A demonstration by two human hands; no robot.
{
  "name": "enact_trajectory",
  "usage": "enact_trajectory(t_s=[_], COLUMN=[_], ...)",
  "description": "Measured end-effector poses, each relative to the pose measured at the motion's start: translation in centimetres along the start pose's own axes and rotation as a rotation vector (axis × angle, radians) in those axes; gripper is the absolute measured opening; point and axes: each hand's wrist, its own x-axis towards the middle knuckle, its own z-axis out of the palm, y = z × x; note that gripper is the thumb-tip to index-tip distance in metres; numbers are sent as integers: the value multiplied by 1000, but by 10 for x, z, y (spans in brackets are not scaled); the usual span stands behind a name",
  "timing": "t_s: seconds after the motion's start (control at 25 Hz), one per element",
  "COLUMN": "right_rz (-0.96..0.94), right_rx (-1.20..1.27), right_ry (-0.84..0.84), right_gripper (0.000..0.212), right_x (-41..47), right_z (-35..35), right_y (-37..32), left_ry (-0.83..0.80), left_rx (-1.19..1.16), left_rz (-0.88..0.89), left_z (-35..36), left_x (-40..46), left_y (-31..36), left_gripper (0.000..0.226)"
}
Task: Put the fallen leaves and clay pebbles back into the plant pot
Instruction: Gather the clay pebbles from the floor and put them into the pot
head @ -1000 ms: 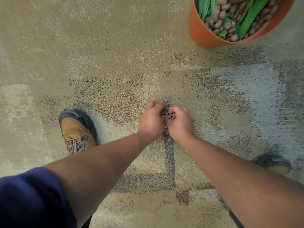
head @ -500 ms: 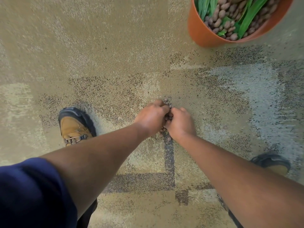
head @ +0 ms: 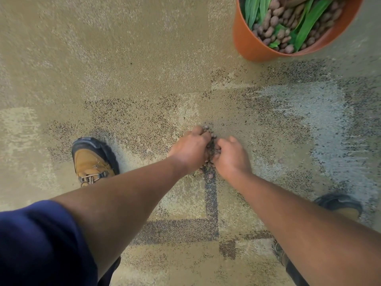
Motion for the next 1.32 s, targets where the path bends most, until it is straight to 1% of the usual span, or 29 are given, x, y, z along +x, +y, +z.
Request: enact_trajectory(t_s=[0.12,0.2,0.32,0.4,0.52,0.6,0.72,0.8,0.84,0.88,0.96,1.0,1.08,1.16,1.24,1.32], right_rz=[-50,-102,-118,-78,68,134,119,74,42,1,-95,-138,-183,-187,-190,-176], right_rx=[-69,-119,-95,8,260,431,635,745,804,867,980,1030,1096,1070,997,940], right_ry=[34,40,38,37,49,71,138,239,299,359,465,497,525,558,595,630], right_gripper=[14,22,25,23,16,21,24,21,20,20,21,22,22,22,22,20], right_x=[-2,-2,1,5,7,5,-5,-10,-11,-9,1,8,24,39,52,61], right_z=[-5,-9,-10,-9,-17,-31,-63,-95,-114,-133,-168,-182,-199,-205,-203,-200], right_y=[8,12,18,22,22,18,8,-2,-6,-10,-16,-18,-20,-22,-23,-22], left_ry=[1,-10,-38,-24,21,36,83,119,163,241,453,539,658,699,657,628], left_rx=[50,98,170,184,136,53,-105,-200,-254,-307,-418,-467,-498,-432,-352,-323], left_rz=[14,51,88,77,43,-14,-125,-136,-109,-58,90,163,272,320,313,298], left_z=[-1,-4,-6,-6,-3,-3,-20,-47,-66,-86,-127,-144,-168,-175,-172,-161], left_x=[-3,-2,1,5,9,11,16,19,21,23,34,43,65,87,102,107], left_y=[2,5,5,3,1,-2,2,21,35,52,83,95,111,113,105,95], left_gripper=[16,20,23,22,22,25,25,19,16,13,10,8,9,14,15,14])
